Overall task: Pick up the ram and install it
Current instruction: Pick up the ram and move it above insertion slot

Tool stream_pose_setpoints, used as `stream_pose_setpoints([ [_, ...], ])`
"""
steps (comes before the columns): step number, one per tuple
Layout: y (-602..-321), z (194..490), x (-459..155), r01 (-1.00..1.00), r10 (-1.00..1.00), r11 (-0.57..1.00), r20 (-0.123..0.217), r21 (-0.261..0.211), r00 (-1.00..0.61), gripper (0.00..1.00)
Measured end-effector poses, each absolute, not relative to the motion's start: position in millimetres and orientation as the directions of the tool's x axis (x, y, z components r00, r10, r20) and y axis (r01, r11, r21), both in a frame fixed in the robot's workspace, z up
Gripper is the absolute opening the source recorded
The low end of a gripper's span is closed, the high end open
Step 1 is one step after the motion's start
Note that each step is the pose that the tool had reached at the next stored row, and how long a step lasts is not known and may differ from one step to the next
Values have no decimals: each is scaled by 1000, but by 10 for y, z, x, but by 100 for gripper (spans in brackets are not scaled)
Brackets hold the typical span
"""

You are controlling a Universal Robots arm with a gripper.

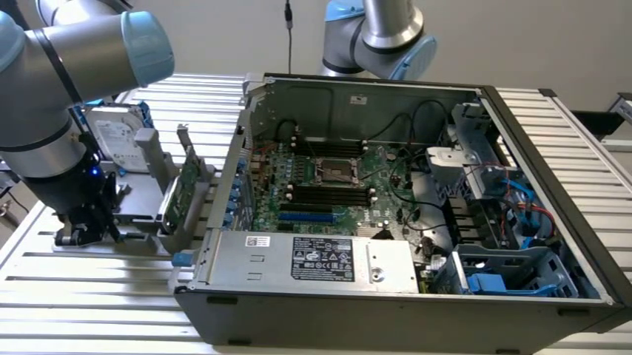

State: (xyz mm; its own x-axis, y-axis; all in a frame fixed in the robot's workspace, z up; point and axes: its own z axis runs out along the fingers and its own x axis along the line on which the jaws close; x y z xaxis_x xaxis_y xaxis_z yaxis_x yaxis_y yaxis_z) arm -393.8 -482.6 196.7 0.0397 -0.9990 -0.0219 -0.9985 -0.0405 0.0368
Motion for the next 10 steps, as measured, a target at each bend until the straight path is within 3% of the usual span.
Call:
stream_pose_setpoints([
  [10, -4826, 1995, -3938, -998, -999, -41, -22, 37, 40, 13],
])
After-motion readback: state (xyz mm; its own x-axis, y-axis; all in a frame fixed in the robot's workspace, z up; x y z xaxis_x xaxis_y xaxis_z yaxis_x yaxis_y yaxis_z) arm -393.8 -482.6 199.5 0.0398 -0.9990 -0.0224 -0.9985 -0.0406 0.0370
